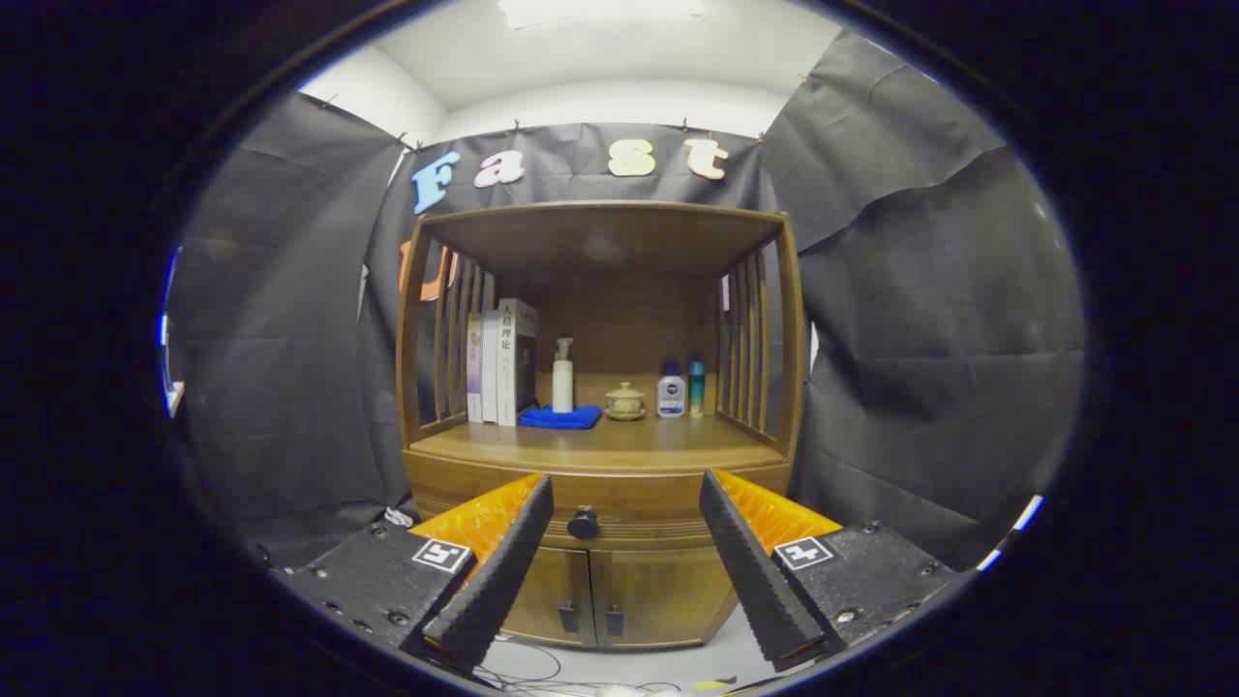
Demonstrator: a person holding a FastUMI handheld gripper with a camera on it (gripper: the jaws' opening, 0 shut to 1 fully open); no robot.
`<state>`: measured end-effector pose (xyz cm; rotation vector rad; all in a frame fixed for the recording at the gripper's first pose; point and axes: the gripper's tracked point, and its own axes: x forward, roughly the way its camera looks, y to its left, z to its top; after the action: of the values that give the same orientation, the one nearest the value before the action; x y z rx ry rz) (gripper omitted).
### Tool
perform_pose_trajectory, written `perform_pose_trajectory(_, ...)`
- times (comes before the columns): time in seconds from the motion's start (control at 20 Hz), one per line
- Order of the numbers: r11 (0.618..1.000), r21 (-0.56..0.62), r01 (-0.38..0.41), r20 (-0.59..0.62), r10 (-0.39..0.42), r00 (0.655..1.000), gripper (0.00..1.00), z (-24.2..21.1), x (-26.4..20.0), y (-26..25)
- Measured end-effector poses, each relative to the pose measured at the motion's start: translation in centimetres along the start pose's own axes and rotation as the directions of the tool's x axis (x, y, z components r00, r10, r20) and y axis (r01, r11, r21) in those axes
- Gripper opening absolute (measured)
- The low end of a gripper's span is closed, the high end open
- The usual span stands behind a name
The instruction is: Pull open the drawer, take out the items inside it, and place them on the countertop above the cabinet.
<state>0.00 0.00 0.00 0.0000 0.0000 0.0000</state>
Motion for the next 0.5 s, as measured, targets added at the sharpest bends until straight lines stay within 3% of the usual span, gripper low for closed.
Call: perform_pose_trajectory(0.5,1.000,-0.010,0.024,-0.023,-0.024,0.999,0.99,-1.2,-1.2,-1.2)
